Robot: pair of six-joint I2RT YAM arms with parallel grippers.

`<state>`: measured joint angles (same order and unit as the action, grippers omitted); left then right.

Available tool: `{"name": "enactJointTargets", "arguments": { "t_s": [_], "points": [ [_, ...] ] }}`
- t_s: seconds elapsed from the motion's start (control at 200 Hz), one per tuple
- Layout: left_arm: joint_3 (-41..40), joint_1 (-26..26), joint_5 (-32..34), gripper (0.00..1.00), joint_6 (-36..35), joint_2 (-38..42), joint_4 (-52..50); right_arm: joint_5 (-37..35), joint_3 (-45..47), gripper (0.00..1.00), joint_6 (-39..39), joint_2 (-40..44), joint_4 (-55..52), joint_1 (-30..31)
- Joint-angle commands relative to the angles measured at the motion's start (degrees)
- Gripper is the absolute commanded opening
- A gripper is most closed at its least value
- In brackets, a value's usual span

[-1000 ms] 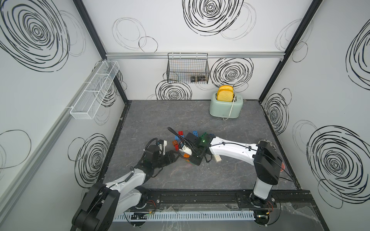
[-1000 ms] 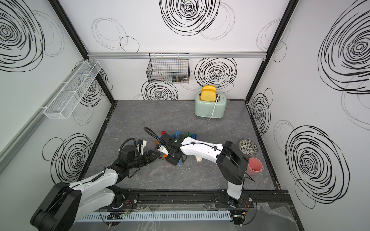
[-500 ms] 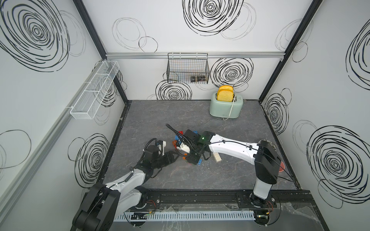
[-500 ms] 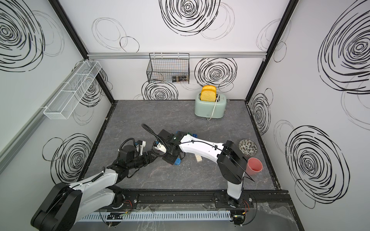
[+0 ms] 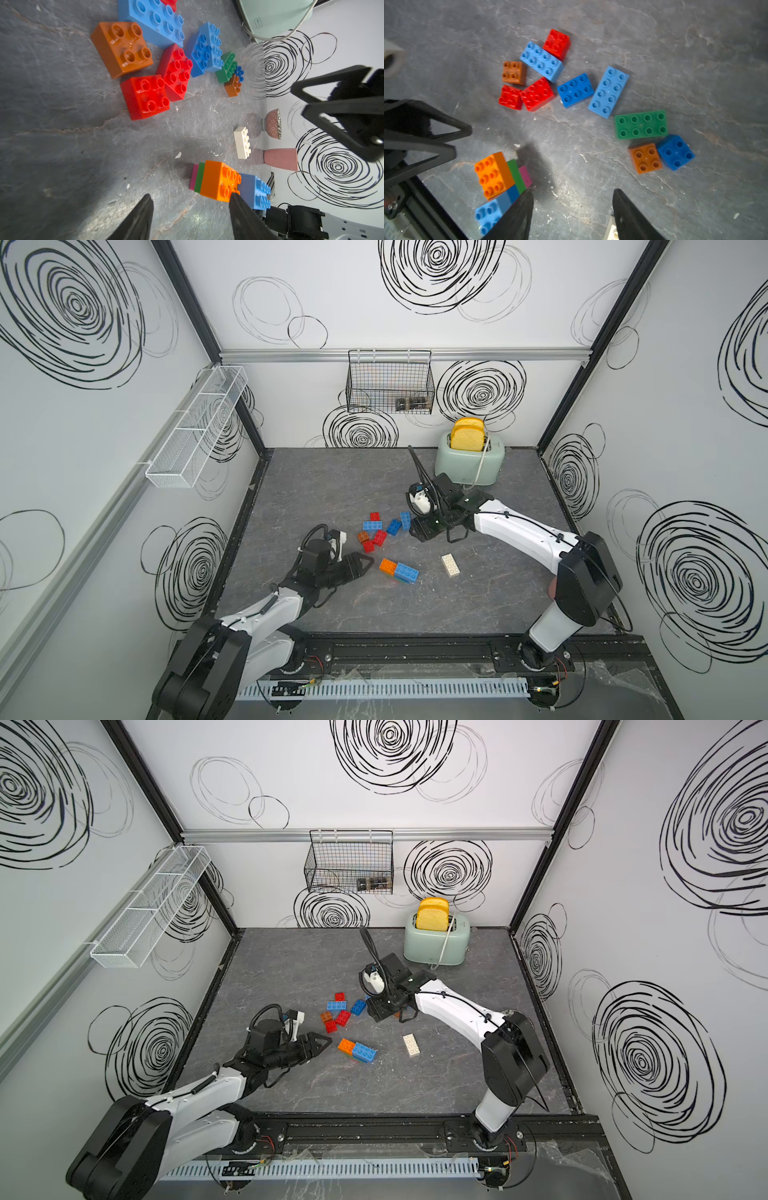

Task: Assemble a heart with lego
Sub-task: Assemble the lego brick with the lego brick, then pick up the lego brick from the center of the board.

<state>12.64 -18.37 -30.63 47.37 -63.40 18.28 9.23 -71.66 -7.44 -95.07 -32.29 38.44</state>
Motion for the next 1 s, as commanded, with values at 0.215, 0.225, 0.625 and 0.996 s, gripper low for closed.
{"name": "enactJointTargets", "arguments": {
  "t_s": [0.215,0.225,0.625,0.996],
  "points": [
    [1.58,-0.26,-0.57,0.63,-0.70,-1.88,1.71,9.16,5.20,0.65,-6.04,-5.38,12.63,-5.94],
    [1.59,-0.20,-0.57,0.63,-0.70,-1.90,1.72,9.21,5.21,0.65,-6.12,-5.61,12.72,-5.97],
    [1.51,0.17,-0.92,0.63,-0.79,-2.80,2.20,7.92,2.41,0.63,-6.50,-10.58,14.67,-3.86],
    [0.98,0.68,-0.94,0.63,-0.79,-1.82,1.93,-2.13,-6.67,0.60,-2.79,-19.02,10.08,-1.28]
  ]
}}
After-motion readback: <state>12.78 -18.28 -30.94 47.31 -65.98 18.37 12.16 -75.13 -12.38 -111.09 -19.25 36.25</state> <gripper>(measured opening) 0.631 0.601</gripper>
